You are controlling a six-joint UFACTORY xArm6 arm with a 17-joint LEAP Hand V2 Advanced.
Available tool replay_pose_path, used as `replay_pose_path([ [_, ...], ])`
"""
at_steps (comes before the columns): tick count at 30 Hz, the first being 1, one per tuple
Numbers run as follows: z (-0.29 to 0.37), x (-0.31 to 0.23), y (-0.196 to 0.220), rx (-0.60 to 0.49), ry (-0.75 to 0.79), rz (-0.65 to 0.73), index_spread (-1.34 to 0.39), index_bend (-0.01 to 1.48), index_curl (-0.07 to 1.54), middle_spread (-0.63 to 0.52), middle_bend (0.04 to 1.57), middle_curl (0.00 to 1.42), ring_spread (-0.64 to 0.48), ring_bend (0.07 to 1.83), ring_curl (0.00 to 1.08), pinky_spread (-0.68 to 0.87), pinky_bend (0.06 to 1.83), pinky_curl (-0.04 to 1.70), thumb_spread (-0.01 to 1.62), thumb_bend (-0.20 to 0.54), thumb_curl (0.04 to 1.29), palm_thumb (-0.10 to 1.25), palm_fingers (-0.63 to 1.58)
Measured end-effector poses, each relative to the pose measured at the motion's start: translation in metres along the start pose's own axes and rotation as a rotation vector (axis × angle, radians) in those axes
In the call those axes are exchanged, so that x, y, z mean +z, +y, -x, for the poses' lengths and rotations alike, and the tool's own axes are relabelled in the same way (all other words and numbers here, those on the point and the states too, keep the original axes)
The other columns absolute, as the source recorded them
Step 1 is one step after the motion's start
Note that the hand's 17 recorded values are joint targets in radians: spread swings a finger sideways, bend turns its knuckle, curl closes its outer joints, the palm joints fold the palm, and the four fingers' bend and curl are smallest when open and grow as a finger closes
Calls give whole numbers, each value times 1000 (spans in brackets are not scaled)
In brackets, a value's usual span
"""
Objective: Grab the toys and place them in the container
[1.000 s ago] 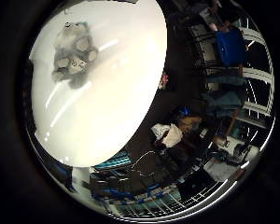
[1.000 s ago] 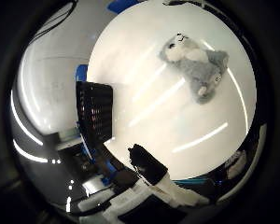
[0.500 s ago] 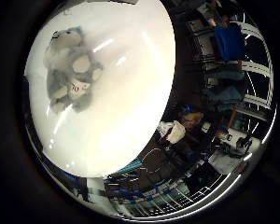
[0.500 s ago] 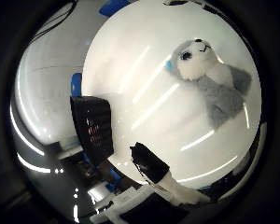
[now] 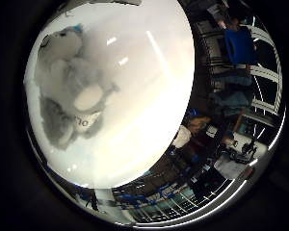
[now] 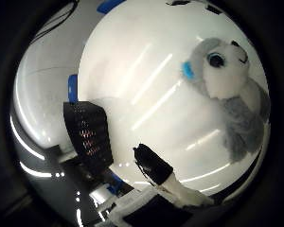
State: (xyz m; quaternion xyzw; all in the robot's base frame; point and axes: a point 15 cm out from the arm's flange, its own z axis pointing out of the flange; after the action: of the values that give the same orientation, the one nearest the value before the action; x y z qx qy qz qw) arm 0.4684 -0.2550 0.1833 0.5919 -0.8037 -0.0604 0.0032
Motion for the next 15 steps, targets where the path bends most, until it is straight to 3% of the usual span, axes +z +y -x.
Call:
replay_pose_path([
  [15,-6,20,3,-1,41,48,-211,151,251,205,242,335,304,368,247,533,651,272,1126,-21,293,504,75],
])
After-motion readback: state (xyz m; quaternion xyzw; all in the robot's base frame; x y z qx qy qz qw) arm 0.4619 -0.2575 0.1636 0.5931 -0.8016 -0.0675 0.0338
